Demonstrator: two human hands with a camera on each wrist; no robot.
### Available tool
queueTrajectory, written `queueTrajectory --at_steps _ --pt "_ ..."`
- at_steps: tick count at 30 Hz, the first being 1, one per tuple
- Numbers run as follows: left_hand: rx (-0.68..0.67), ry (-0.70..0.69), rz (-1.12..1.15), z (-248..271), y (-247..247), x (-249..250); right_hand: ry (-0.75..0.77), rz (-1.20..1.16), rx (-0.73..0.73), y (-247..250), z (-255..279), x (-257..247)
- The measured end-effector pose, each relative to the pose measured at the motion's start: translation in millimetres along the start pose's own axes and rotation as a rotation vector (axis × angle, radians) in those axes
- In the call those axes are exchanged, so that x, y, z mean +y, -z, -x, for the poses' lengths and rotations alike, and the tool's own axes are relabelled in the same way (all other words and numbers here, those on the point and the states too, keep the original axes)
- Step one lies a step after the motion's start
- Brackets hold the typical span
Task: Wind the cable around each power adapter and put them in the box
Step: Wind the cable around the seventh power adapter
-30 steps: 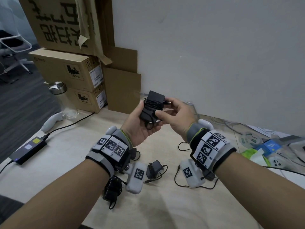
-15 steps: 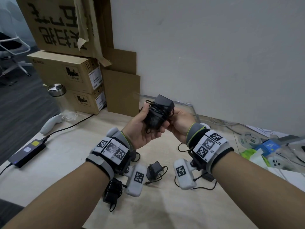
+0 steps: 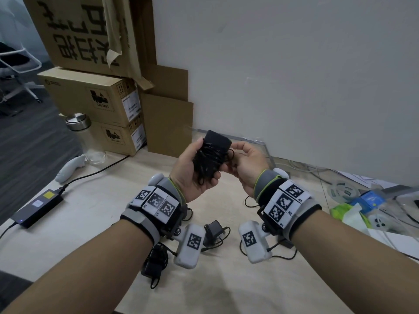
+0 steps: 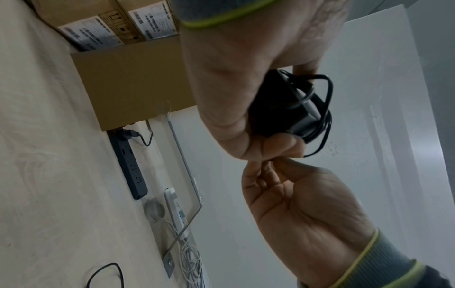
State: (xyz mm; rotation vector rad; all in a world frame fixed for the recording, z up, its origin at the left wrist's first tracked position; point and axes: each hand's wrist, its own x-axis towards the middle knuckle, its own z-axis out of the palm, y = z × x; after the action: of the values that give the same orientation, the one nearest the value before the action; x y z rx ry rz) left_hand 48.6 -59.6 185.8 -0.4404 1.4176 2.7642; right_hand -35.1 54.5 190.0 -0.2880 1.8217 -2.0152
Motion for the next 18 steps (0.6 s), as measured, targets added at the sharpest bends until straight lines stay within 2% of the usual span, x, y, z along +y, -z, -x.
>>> queueTrajectory --at_steps 2,8,12,18 --pt "0.020 -0.011 0.008 -1.1 -1.0 0.3 0.030 0.008 0.009 0.4 2.3 -0.4" --pt "0.085 -0.041 0.065 -3.2 -2.5 2.6 0.136 0.069 -0.084 0.2 9.6 1.8" --pt "0.104 -0.048 0.073 -5.0 -5.9 1.1 0.255 0.182 0.005 -5.6 9.4 3.0" --pt "0.061 -0.050 0.045 -4.0 -7.2 0.0 0.292 0.263 0.074 -6.3 5.0 7.1"
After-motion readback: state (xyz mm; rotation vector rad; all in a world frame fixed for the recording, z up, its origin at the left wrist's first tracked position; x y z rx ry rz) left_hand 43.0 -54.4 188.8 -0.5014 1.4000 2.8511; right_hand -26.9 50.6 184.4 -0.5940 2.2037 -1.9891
